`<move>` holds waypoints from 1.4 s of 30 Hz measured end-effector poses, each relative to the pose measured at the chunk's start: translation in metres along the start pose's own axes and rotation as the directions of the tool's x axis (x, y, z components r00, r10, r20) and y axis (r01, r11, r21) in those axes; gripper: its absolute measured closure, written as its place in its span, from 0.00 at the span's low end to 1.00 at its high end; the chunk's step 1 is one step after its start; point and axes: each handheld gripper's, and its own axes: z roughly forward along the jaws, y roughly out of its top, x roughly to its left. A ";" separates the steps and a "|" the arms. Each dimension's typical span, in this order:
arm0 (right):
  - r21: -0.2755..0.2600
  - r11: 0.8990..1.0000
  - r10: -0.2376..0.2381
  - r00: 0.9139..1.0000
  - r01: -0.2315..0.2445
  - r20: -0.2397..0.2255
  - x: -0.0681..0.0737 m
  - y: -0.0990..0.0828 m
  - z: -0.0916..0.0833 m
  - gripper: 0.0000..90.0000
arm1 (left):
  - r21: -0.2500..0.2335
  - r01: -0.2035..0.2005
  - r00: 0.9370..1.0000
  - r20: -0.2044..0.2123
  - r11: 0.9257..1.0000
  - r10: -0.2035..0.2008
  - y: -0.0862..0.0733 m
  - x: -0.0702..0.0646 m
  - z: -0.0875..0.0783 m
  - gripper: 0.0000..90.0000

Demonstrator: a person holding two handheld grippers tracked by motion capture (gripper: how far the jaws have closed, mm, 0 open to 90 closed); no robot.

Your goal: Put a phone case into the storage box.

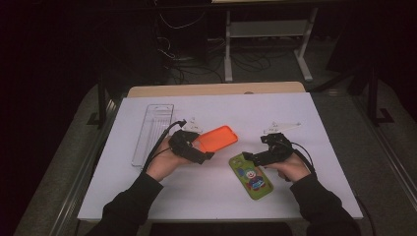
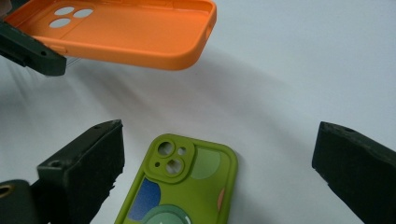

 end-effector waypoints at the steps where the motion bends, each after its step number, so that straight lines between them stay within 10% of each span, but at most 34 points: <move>1: -0.004 1.000 -0.010 1.000 0.010 0.009 0.001 -0.001 0.001 0.01 | -0.005 0.000 1.000 0.001 1.000 0.000 0.000 0.000 0.000 0.17; 12: -0.003 0.990 -0.143 0.985 0.144 0.096 0.012 -0.003 0.007 0.00 | -0.015 0.008 1.000 0.019 1.000 -0.008 0.001 0.002 0.000 0.17; 24: 0.015 0.965 -0.259 0.947 0.261 0.190 0.016 -0.003 0.005 0.00 | -0.006 0.006 1.000 0.021 1.000 -0.006 0.000 0.002 0.001 0.17; 36: 0.048 0.931 -0.362 0.897 0.362 0.256 0.023 -0.004 0.005 0.00 | -0.009 0.009 1.000 0.023 1.000 -0.009 0.000 0.001 0.002 0.17; 42: 0.075 0.893 -0.444 0.846 0.443 0.295 0.029 -0.005 0.007 0.00 | -0.023 0.023 0.999 0.023 0.999 -0.022 0.000 0.001 0.002 0.17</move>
